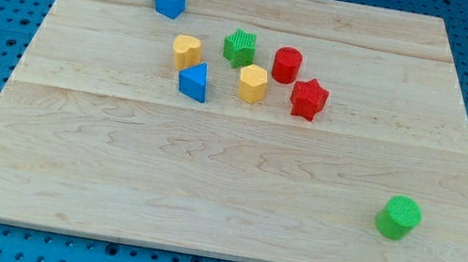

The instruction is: Push the blue cube to the bottom of the yellow hexagon

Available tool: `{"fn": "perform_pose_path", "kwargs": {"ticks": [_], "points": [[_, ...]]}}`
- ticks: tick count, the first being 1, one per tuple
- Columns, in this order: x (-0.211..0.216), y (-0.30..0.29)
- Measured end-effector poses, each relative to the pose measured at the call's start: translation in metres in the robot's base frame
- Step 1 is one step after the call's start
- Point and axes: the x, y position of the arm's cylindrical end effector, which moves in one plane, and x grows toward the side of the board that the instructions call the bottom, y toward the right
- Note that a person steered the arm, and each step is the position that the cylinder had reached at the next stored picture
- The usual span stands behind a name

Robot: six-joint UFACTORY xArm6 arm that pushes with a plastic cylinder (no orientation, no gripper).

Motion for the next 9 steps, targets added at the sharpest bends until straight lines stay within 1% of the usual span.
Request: {"fn": "perform_pose_path", "kwargs": {"ticks": [1, 2, 3, 4, 5, 6, 7, 8, 9], "points": [[0.005, 0.033], [0.034, 0.058], [0.045, 0.064], [0.037, 0.084], [0.056, 0.098], [0.088, 0.078], [0.092, 0.028], [0.100, 0.000], [0.096, -0.042]]}}
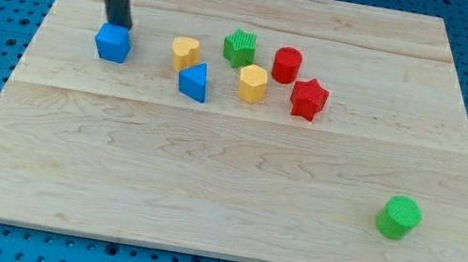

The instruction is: Push the blue cube to the bottom of the yellow hexagon

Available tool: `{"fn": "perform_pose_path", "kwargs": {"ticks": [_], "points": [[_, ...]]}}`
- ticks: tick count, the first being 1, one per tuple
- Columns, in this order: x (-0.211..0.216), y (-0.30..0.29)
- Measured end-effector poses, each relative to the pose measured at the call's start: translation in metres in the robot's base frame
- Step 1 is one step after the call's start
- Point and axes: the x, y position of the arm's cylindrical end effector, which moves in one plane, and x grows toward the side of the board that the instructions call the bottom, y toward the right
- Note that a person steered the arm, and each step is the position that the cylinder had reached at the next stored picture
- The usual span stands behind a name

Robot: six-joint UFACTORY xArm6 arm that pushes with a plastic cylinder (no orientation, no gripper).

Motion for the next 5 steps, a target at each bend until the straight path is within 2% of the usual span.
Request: {"fn": "perform_pose_path", "kwargs": {"ticks": [1, 3, 4, 5], "points": [[0.030, -0.005], [0.144, 0.046], [0.148, 0.026], [0.121, -0.016]]}}
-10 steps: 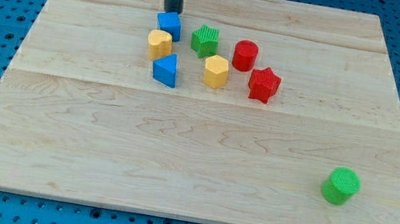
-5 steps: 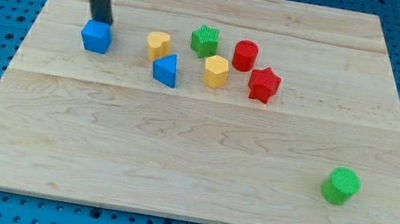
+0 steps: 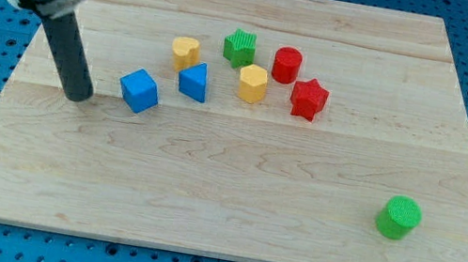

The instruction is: Push the blue cube to the bottom of the yellow hexagon

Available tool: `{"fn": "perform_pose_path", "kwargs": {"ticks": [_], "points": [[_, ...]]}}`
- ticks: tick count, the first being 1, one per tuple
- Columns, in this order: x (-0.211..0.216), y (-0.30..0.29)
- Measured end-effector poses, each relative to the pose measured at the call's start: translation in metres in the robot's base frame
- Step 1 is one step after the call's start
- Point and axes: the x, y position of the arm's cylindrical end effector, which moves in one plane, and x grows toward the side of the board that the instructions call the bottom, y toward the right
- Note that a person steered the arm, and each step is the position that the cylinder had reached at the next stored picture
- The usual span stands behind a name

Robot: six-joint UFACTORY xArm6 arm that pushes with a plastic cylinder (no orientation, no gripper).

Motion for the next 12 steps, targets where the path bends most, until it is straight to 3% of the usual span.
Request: {"fn": "perform_pose_path", "kwargs": {"ticks": [1, 2, 4, 6, 8, 9, 10, 12], "points": [[-0.012, 0.008], [-0.004, 0.053], [-0.023, 0.053], [0.022, 0.148], [0.084, 0.173], [0.081, 0.188], [0.052, 0.210], [0.037, 0.211]]}}
